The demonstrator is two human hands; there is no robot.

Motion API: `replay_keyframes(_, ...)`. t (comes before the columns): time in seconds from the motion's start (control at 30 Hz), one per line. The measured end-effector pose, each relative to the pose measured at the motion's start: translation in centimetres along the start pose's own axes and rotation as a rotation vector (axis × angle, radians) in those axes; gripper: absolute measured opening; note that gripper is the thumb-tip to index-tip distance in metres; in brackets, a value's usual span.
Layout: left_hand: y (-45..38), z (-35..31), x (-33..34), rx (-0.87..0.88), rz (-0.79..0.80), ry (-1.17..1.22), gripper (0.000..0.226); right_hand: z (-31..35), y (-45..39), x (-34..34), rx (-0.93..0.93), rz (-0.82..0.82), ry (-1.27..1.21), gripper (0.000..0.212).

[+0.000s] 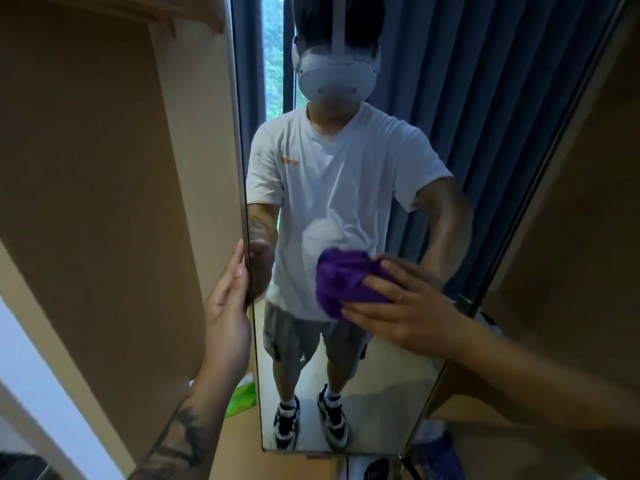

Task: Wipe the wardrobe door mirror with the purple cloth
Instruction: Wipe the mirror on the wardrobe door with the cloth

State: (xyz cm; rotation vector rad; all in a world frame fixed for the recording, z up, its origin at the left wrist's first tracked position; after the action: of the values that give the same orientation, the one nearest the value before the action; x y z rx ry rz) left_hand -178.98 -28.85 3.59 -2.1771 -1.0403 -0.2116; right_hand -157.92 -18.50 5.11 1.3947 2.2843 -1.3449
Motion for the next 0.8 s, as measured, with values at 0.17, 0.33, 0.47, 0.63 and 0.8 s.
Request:
replay_keyframes(0.17,0.4,0.4,-0.5,0.015,-0.035,0.0,0.034,-3.6,4.7,-0.7,0.015,-0.026,-0.001,0.041)
replay_keyframes(0.33,0.3,0.9,-0.7,0.023,-0.059,-0.008,0.034,-4.3,6.1,0.4,-0.141,0.102,0.027,0.045)
replay_keyframes(0.47,0.3,0.9,-0.7,0.031,-0.081,-0.017,0.034,-6.3,7.0,-1.7,0.167,-0.028,0.013,0.056)
replay_keyframes(0.63,0.5,0.8,-0.6,0.027,-0.098,-0.031,0.035,-1.9,10.5,1.2,-0.097,0.143,0.085,0.068)
replay_keyframes(0.8,0.7,0.4,-0.3,0.067,-0.115,-0.076,0.039,-6.5,7.3,-2.1,0.136,0.014,0.05,0.063)
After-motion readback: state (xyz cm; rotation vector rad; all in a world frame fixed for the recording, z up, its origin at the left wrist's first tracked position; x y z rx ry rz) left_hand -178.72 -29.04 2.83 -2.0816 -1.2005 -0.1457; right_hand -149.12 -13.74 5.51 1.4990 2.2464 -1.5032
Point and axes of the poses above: each hand's wrist, its own y-axis away from the middle knuckle, its own x-axis out of the palm, z = x × y, the point moved 10 cm from there along -y, towards the middle knuckle, and after that the axes turned 13 degrees about x, right-handed, at the moved point
